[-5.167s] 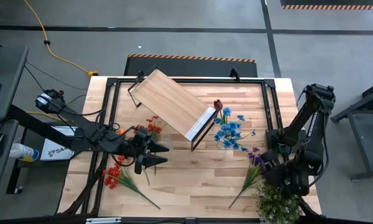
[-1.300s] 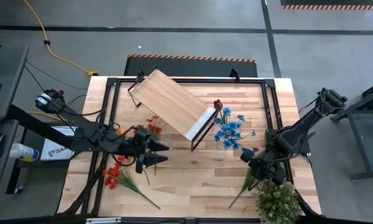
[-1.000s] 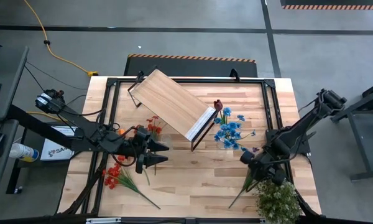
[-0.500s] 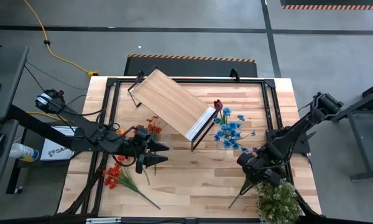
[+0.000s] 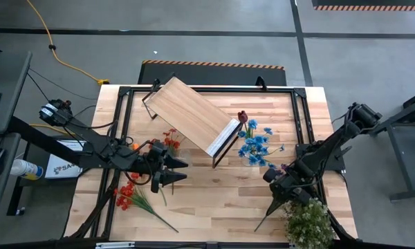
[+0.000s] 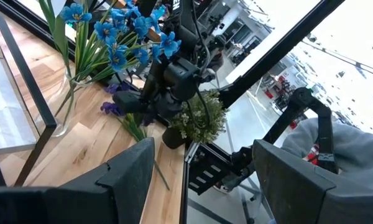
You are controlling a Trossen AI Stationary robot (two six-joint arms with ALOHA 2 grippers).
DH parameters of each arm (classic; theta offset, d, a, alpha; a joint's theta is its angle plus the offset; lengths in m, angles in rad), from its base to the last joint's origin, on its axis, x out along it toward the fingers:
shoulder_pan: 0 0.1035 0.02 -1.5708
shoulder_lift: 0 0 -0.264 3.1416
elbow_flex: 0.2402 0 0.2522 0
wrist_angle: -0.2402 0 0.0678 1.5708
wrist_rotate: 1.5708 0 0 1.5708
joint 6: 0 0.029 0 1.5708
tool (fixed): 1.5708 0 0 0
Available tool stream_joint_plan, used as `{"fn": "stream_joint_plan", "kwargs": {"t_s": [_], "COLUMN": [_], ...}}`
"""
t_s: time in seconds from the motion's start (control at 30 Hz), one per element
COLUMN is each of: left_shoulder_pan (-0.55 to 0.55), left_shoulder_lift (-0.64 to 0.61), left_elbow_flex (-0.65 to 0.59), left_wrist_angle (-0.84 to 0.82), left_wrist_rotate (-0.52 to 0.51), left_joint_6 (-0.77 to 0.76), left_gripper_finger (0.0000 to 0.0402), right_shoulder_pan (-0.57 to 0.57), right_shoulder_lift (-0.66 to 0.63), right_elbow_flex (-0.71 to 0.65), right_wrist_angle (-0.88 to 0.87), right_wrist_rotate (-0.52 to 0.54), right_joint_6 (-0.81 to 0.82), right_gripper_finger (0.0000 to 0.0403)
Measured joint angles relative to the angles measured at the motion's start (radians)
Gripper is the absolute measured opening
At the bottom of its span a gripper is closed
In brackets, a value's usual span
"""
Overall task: Pick and place flowers into a vace then onto a shelf
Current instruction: Put the violet flowers into the right transparent flower vase
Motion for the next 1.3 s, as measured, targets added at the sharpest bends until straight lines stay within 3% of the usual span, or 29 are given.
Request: {"fn": "stream_joint_plan", "kwargs": {"t_s": [0.33,1.0,1.17,1.3], "left_shoulder_pan": [0.0,0.0,0.0,0.0], "left_shoulder_lift": [0.0,0.0,0.0,0.0], "left_elbow_flex": [0.0,0.0,0.0,0.0], "left_wrist_angle": [0.0,-0.004,-0.009,-0.009], "left_wrist_rotate": [-0.003,-0.002,-0.002,-0.002], "left_joint_6": [0.0,0.002,0.002,0.001], "left_gripper_finger": [0.0303,0.0303,0.0303,0.0303], "right_shoulder_pan": [0.001,0.001,0.001,0.001], "right_shoulder_lift": [0.0,0.0,0.036,0.084], "right_elbow_flex": [0.0,-0.058,-0.058,-0.058], "right_wrist_angle": [0.0,0.083,0.083,0.082], "right_wrist_rotate": [-0.064,-0.012,0.015,-0.037], "right_joint_6": [-0.012,0.014,0.023,0.013], "right_gripper_finger": [0.0088,0.0127,0.0104,0.0085]}}
